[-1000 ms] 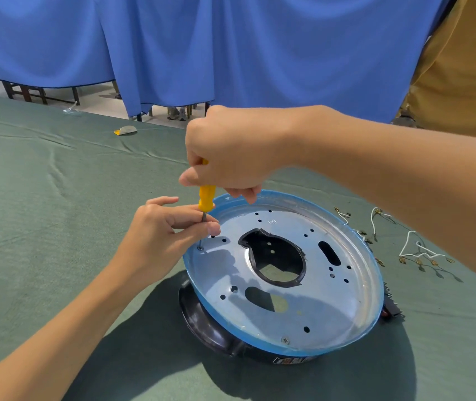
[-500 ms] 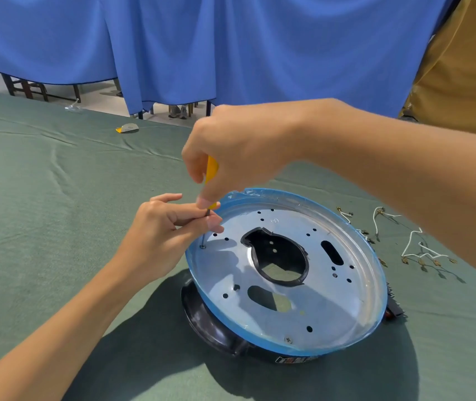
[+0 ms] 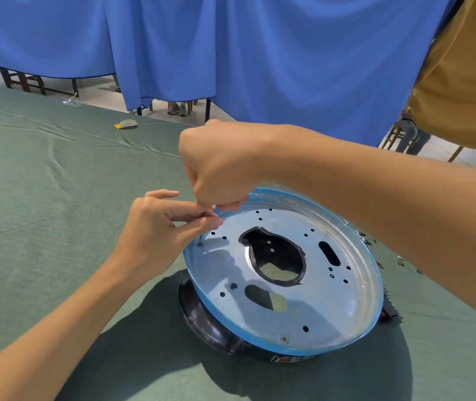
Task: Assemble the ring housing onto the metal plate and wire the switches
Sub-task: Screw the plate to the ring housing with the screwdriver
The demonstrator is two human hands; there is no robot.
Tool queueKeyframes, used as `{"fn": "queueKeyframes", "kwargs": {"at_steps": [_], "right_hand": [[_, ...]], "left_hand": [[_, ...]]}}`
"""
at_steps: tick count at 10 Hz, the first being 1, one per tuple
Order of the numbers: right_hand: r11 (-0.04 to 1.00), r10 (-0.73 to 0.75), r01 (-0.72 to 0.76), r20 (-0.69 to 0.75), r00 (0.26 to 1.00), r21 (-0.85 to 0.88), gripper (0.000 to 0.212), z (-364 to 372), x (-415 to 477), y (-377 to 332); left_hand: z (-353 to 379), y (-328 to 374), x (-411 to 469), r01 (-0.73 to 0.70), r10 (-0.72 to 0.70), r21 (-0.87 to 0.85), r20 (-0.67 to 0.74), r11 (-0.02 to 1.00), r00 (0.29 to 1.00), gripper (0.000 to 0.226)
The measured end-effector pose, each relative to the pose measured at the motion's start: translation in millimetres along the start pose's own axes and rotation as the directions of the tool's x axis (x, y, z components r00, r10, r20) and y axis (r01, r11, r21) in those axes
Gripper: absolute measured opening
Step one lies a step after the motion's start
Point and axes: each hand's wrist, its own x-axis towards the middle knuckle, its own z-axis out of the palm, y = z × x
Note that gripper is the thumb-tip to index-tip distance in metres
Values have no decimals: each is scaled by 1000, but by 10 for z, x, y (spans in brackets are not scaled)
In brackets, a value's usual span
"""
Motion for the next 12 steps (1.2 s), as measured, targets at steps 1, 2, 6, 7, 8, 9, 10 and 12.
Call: {"fn": "queueKeyframes", "kwargs": {"at_steps": [1, 2, 6, 7, 8, 9, 10, 12], "right_hand": [[998, 60, -59, -24, 998, 13, 28, -5, 40, -85], [999, 51, -51, 46, 998, -2, 29, -44, -3, -89], [898, -224, 203, -9, 974, -390, 15, -76, -69, -57], [934, -172, 164, 2, 985, -316, 18, -73, -101, -50], [976, -151, 147, -14, 988, -159, 39, -50, -84, -7], [984, -61, 56, -26, 998, -171, 30, -15, -55, -75], [977, -9, 5, -18, 1000, -214, 11, -34, -4, -182], [999, 10, -8, 93, 996, -31, 17, -128, 36, -129]], "left_hand": [[-17, -7, -4, 7, -7, -34, 9, 999, 1000, 14], [-16, -13, -2, -13, 15, -53, 35, 999, 999, 16], [-46, -70, -43, 28, -20, -67, 112, 997, 994, 15], [-41, -47, -38, 30, -20, -83, 124, 996, 992, 15], [-27, -12, -13, 36, -23, -96, 141, 995, 990, 15], [-42, -33, -12, 51, -25, -150, 172, 987, 985, 16], [-55, -69, -28, 72, -37, -193, 180, 978, 983, 16], [-72, -81, -25, 94, -58, -193, 184, 977, 981, 18]]}}
